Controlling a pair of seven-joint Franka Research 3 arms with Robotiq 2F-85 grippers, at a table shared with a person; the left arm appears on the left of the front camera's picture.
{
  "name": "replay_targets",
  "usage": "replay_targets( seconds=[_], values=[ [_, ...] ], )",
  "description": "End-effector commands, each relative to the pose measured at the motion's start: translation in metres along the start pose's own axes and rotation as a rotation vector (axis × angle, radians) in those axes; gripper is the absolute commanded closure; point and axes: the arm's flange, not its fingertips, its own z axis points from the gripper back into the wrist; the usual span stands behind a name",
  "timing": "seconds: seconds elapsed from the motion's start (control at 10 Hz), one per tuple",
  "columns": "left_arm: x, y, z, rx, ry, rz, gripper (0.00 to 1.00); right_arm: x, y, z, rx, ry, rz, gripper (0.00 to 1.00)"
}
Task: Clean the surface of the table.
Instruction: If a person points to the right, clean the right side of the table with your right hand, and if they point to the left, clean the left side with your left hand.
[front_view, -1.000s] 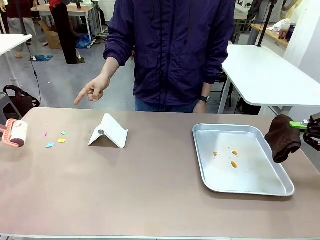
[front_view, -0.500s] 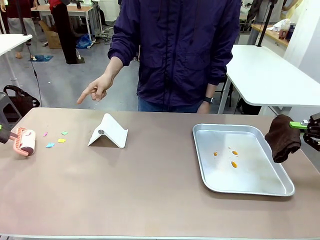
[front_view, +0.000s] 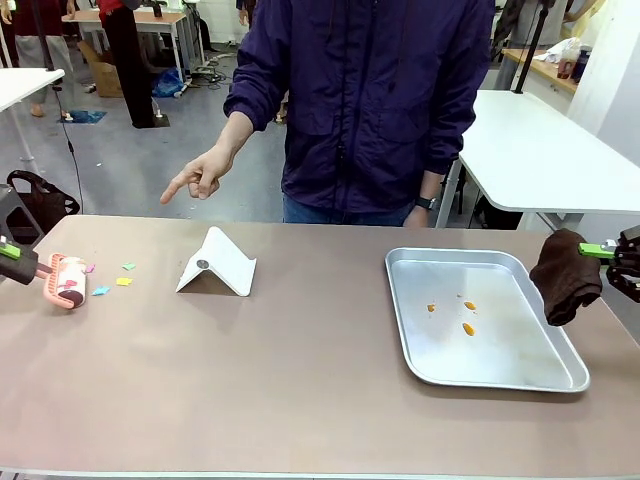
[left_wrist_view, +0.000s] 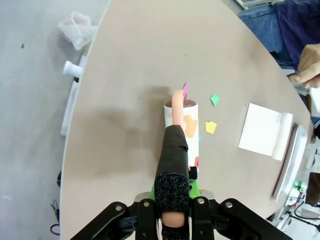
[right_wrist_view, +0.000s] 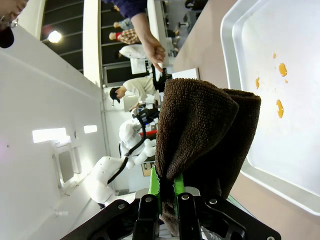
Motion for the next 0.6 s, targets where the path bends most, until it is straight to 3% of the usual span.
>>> replay_targets(
  seconds=[0.0,0.5],
  values=[
    [-0.006,-0.003,-0.034,0.064,0.086,0.005,0.78,-0.001,0.007,-0.001,-0.002,0.002,-0.013,1.0],
    [0.007,-0.044,-0.077,0.04,0.172,-0.009,0.78,-0.001,0.007,-0.001,-0.002,0.002,-0.013,1.0]
  ],
)
